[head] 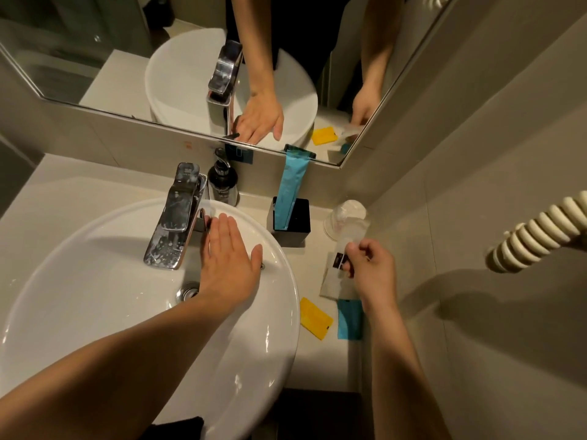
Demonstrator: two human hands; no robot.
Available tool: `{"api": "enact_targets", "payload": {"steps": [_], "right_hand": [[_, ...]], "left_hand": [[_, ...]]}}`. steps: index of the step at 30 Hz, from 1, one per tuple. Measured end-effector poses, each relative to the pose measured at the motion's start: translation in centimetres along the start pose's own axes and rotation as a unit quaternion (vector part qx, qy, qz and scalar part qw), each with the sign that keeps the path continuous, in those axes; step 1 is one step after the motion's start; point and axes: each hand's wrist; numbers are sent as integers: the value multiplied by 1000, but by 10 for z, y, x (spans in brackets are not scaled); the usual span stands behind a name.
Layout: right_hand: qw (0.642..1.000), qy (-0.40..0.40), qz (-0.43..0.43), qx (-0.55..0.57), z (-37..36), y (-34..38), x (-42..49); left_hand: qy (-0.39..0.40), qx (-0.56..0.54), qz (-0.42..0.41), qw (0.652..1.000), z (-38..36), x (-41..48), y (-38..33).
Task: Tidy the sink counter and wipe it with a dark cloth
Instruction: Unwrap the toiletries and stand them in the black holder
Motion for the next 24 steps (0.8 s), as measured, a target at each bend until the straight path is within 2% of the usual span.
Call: {"api": "enact_targets", "payload": {"steps": [6, 10, 15, 24], "right_hand": [[981, 24, 142, 126, 6, 82, 9], [971, 33, 191, 137, -13, 112, 27], [976, 38, 176, 122, -43, 106, 53], [991, 50, 97, 82, -68, 70, 72]], "left_hand": [[4, 2, 1, 1000, 2, -1, -1], [3, 3, -1, 1000, 3, -1, 0], [4, -9, -1, 1000, 3, -2, 0], [14, -14, -3, 1000, 3, -1, -1]]}}
Point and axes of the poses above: each hand's wrist, its own x-axis towards the middle knuckle, its own z-axis out of the back of the hand, y = z × x, and after that the axes turned 14 degrees about y, right-handed
